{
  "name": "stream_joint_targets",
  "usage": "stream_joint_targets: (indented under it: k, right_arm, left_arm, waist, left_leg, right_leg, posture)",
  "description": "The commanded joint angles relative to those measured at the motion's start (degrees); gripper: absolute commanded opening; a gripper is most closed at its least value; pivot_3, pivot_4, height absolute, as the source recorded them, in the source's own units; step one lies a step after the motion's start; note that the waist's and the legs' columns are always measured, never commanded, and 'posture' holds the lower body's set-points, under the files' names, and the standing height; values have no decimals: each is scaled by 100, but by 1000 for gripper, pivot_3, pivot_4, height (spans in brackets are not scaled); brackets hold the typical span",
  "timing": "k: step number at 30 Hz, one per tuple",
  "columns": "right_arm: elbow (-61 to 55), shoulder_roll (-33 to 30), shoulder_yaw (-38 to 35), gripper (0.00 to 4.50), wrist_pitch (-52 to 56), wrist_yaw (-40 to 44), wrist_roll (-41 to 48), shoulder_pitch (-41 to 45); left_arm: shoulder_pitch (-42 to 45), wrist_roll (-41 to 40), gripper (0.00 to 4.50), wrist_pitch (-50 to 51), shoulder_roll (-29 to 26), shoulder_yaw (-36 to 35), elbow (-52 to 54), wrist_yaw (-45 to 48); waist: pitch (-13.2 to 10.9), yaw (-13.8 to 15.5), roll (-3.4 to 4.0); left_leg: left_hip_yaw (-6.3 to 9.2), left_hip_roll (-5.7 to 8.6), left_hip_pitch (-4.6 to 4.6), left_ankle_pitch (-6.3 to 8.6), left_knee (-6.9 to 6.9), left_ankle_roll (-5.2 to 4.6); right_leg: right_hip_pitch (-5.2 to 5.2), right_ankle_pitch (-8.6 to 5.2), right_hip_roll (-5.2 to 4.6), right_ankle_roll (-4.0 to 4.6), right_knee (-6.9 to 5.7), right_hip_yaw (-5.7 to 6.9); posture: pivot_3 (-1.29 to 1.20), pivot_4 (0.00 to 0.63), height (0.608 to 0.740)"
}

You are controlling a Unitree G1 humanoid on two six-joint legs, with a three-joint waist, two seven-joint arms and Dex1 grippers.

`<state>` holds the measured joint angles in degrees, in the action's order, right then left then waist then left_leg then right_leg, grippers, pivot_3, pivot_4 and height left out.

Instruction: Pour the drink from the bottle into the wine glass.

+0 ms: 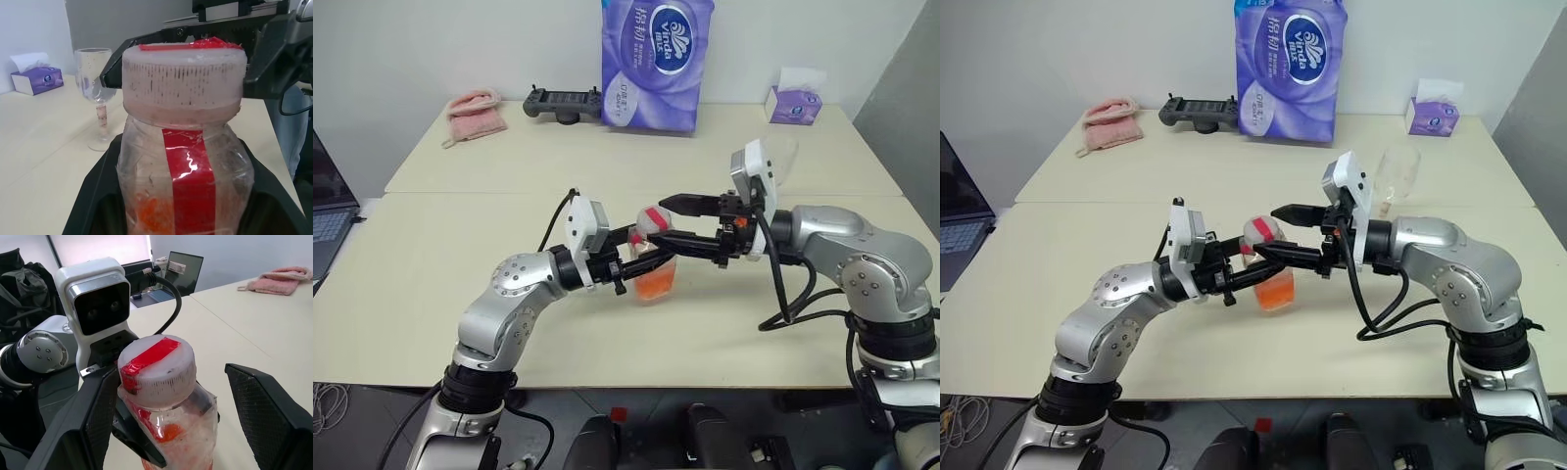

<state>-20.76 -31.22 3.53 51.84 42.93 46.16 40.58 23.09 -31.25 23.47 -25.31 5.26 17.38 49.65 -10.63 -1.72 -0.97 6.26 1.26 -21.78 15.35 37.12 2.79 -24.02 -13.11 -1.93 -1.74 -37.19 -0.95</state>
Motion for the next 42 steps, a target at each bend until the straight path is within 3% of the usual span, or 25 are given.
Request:
stream_joint_targets:
  k: [1, 3, 6, 7, 11, 13, 16, 22, 27, 35, 36, 41, 42]
  right_arm:
    - [-54, 57, -94, 3455, -115, 2, -21, 155]
    - [-43, 122, -155, 3021, -99, -68, 23, 165]
    - [-78, 141, -172, 2007, -80, -84, 7, 152]
    - [-97, 154, -187, 1901, -65, -117, 8, 141]
    - [-226, 293, -323, 1902, 21, -610, -41, 111]
    - [-332, 602, -360, 1902, 94, -1332, -239, 80]
    - [-569, 748, 502, 1902, 2, -2506, -1680, 31]
    - [-760, 1798, 850, 1902, 930, -5034, -3350, 60]
    - [-732, 2263, 868, 1902, 1219, -5541, -3625, -3]
    - [-697, 2266, 632, 1902, 1161, -5431, -3461, 65]
    - [-718, 2255, 563, 2608, 1079, -5332, -3377, 63]
    - [-765, 2129, 253, 4372, 713, -4599, -2824, 12]
    - [-752, 1976, 278, 4500, 732, -4291, -2669, 16]
  left_arm:
    - [104, -14, 1895, -127, 37, -16, 251, 32]
    - [95, -10, 1895, -138, 45, -11, 244, 27]
    - [92, 4, 1894, -148, 63, -11, 213, 31]
    - [92, 10, 1894, -152, 68, -9, 207, 36]
    - [156, 88, 1894, -190, 120, 3, 122, -9]
    - [183, 129, 1893, -213, 145, 23, 74, 3]
    - [176, 185, 1888, -262, 225, 94, 20, 31]
    - [292, 309, 1870, -354, 393, 94, -225, 122]
    - [375, 380, 1865, -380, 451, 64, -343, 187]
    - [353, 442, 1841, -390, 458, 9, -359, 242]
    - [355, 449, 1841, -393, 460, 10, -359, 240]
    - [350, 500, 1821, -443, 433, 29, -383, 271]
    - [345, 506, 1821, -456, 422, 35, -387, 285]
  waist:
    - [0, 0, 0]
    - [0, -1, 0]
    - [0, 1, 0]
    - [0, 1, 0]
    - [0, 1, 0]
    - [0, -4, 0]
    - [1, -16, 2]
    - [1, -7, 2]
    - [2, -2, 2]
    - [2, -18, 2]
    - [2, -18, 2]
    - [1, -17, 2]
    - [1, -17, 2]
  left_leg:
    - [0, 0, 0, 0, 0, 0]
    - [-1, 0, 0, 0, 1, 0]
    - [1, 0, 0, 0, 1, 0]
    - [1, 0, 0, 0, 1, 0]
    - [0, 0, 0, 0, 1, 0]
    - [0, -1, 0, 0, 1, 0]
    - [-1, -2, 2, -1, 0, 1]
    - [5, 2, -1, -12, 2, 22]
    - [9, 7, 0, -19, 3, 34]
    - [11, 0, 4, -19, 0, 33]
    - [11, 0, 4, -19, -1, 33]
    - [9, 3, 4, -19, 3, 33]
    - [8, 3, 4, -19, 3, 33]
  right_leg:
    - [0, 0, 0, 0, 0, 0]
    - [0, 0, 0, 0, 0, -1]
    - [0, 0, 0, 0, -2, 1]
    - [0, 0, 0, 0, -2, 0]
    - [-1, 0, -1, 0, -1, -1]
    - [-2, 0, 0, 0, -4, 0]
    - [-8, 0, 2, 0, -14, -4]
    - [-22, 0, -3, 0, -45, -3]
    - [-21, 0, -8, 1, -48, -1]
    - [-21, 0, 0, 1, -53, 3]
    - [-21, 0, 0, 1, -54, 3]
    - [-18, 0, -1, 1, -53, 0]
    - [-18, -1, -1, 0, -53, 0]
  posture:
    - [0, 150, 740]
    - [0, 150, 740]
    - [0, 150, 740]
    - [0, 150, 740]
    - [0, 150, 740]
    - [0, 150, 740]
    - [0, 150, 740]
    - [0, 150, 740]
    - [0, 150, 740]
    - [0, 150, 740]
    - [0, 150, 740]
    - [0, 150, 740]
    - [0, 150, 740]
